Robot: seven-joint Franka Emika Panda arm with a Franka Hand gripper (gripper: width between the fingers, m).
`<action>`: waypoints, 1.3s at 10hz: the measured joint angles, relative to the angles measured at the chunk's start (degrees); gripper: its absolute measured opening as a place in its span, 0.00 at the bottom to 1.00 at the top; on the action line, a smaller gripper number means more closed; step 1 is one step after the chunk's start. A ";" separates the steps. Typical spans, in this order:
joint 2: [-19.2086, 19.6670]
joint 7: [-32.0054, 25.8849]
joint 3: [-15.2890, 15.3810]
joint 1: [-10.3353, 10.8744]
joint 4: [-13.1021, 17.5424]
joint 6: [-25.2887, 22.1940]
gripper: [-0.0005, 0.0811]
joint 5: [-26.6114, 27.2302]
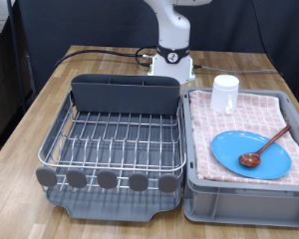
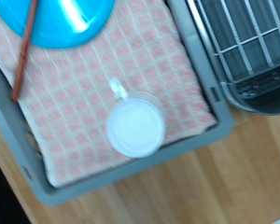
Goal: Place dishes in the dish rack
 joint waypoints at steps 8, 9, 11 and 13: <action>10.34 5.86 5.09 0.06 5.46 6.33 0.99 -1.77; 12.51 8.35 6.49 0.05 7.06 6.82 0.99 -2.67; 15.90 12.62 8.88 0.07 9.15 8.88 0.99 -4.00; 17.91 13.56 10.40 0.10 8.83 14.15 0.99 -5.22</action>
